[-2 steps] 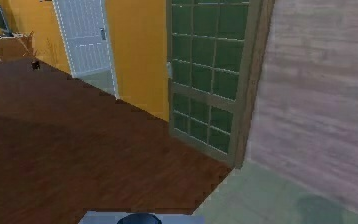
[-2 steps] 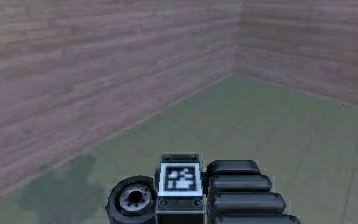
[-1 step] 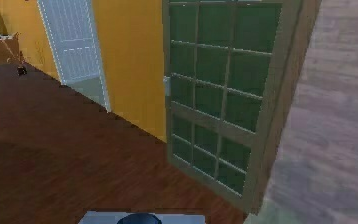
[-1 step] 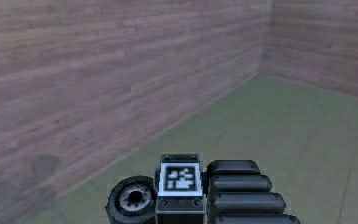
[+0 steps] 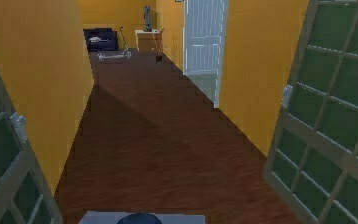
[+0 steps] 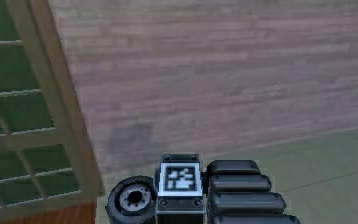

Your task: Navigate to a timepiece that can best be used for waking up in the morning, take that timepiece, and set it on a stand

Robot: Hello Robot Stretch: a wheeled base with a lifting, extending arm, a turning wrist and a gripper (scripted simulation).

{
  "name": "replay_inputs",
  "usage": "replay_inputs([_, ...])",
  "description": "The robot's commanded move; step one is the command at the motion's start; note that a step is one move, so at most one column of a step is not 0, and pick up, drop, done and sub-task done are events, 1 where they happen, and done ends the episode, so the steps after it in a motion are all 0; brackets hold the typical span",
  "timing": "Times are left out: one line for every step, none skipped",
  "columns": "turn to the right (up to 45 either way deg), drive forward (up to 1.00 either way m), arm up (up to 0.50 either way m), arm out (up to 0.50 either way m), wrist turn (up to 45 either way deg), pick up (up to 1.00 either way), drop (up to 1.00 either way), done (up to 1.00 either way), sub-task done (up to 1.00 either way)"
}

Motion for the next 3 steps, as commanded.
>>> replay_inputs([0.0,1.00,0.00,0.00,0.0,0.00,0.00,0.00,0.00])
replay_inputs([-3.0,0.00,0.00,0.00,0.0,0.00,0.00,0.00,0.00])
replay_inputs([0.0,1.00,0.00,0.00,0.0,0.00,0.00,0.00,0.00])
